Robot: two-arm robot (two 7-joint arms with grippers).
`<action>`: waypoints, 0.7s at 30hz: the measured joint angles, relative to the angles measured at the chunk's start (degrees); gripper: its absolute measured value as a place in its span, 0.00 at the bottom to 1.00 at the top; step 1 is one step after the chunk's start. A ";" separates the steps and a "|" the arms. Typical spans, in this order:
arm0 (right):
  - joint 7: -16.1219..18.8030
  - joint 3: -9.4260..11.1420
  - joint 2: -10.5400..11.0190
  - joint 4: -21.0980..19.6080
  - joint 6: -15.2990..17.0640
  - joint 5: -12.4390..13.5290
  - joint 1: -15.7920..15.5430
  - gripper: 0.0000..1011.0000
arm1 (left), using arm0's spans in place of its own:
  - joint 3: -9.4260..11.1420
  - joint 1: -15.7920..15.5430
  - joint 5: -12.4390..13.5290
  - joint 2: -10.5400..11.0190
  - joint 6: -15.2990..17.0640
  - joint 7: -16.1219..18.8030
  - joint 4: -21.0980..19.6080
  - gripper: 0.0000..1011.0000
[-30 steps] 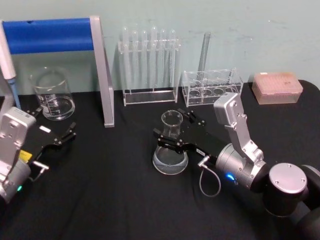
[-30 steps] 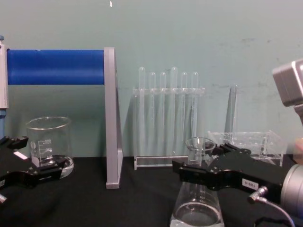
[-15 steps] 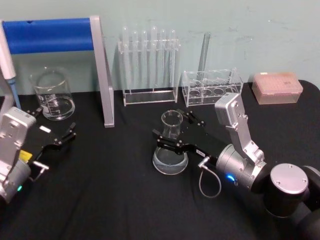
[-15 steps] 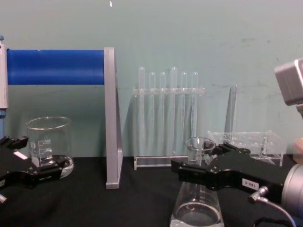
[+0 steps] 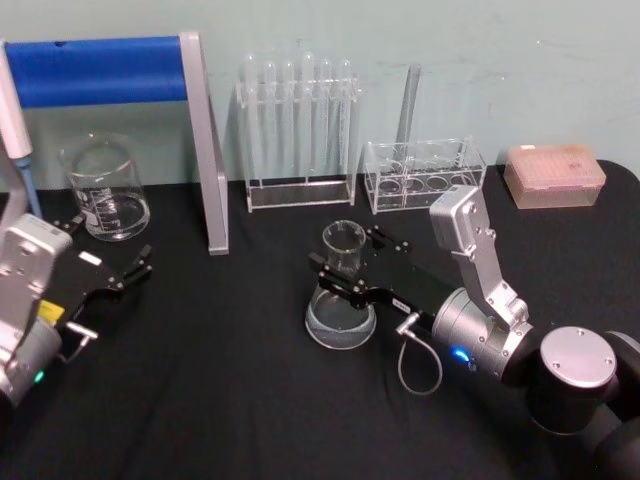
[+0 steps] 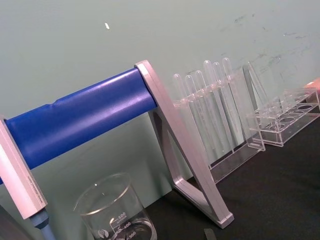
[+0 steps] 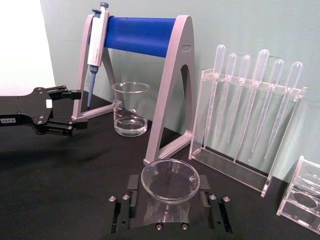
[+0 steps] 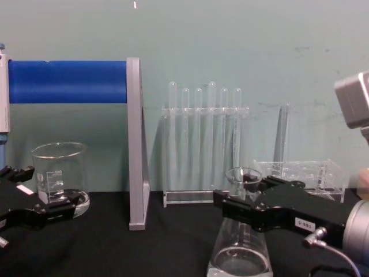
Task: Grasp the erlenmeyer flask with one hand, shake it three times, then place it back.
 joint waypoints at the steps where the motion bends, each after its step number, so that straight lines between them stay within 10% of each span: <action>1: 0.00 0.00 0.00 0.00 0.00 0.00 0.00 0.73 | 0.00 -0.01 0.00 0.00 0.00 0.00 0.00 0.99; 8: -0.05 -0.02 0.01 0.00 0.00 0.02 0.00 0.48 | 0.00 0.00 0.00 0.00 0.00 0.00 0.00 0.99; 21: -0.27 0.68 0.00 -0.88 0.62 -0.03 -0.28 0.45 | 0.00 0.00 0.00 0.00 0.00 0.00 0.00 0.99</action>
